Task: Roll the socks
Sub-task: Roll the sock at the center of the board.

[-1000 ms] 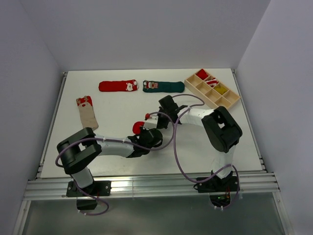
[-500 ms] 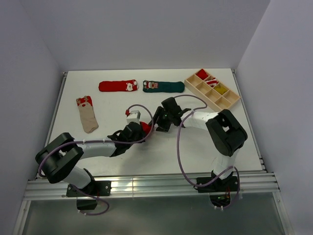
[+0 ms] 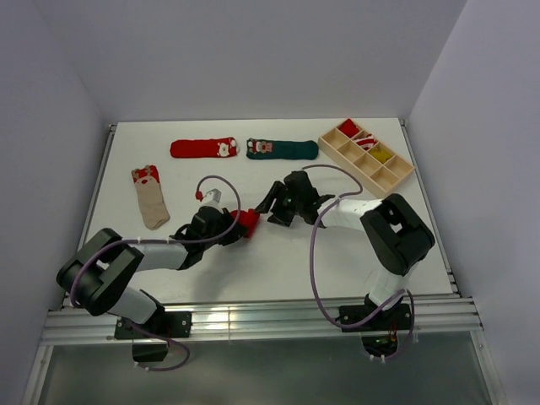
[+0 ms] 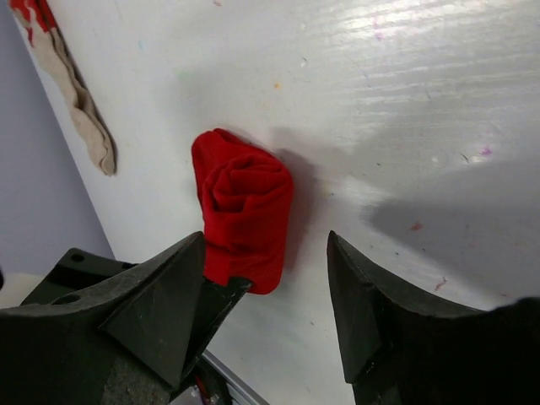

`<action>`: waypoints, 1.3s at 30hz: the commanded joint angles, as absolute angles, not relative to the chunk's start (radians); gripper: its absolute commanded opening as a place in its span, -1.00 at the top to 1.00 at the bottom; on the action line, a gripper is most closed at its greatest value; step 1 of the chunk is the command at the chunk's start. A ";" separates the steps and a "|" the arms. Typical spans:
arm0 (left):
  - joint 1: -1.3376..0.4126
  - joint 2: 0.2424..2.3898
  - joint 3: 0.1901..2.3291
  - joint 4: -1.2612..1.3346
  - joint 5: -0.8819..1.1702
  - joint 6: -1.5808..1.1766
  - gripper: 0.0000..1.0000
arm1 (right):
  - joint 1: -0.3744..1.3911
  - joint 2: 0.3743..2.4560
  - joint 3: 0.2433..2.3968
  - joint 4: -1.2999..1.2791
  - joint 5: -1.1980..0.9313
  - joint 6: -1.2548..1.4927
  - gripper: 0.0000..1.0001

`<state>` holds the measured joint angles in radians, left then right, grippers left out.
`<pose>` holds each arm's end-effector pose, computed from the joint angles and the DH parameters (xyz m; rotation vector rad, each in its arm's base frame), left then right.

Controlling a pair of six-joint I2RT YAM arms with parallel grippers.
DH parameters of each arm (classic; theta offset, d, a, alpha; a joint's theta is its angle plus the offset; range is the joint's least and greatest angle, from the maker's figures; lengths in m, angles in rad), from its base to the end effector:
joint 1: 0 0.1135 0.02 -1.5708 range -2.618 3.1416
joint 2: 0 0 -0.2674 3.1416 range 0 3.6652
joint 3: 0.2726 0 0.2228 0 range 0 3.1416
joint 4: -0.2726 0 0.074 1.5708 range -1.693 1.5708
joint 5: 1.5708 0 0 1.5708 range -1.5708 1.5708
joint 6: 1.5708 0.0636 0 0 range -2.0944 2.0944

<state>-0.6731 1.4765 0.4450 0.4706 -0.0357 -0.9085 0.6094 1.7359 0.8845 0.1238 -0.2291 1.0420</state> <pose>0.2148 -0.1684 0.1532 -0.2882 2.2470 -0.8617 0.2803 0.2133 0.1650 0.4164 2.5042 1.0335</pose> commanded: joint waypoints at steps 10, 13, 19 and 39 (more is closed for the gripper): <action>-0.565 1.540 0.347 0.650 0.199 -1.063 0.99 | 0.657 1.782 0.940 0.236 -0.255 1.051 -0.33; -0.551 1.557 0.339 0.670 0.219 -1.078 0.99 | 0.667 1.801 0.950 0.219 -0.253 1.043 -0.32; -0.526 1.569 0.316 0.721 0.253 -1.110 0.99 | 0.675 1.841 0.957 0.236 -0.271 1.051 -0.30; -0.489 1.698 0.296 0.873 0.390 -1.190 0.99 | 0.681 1.905 0.989 0.279 -0.291 1.037 0.58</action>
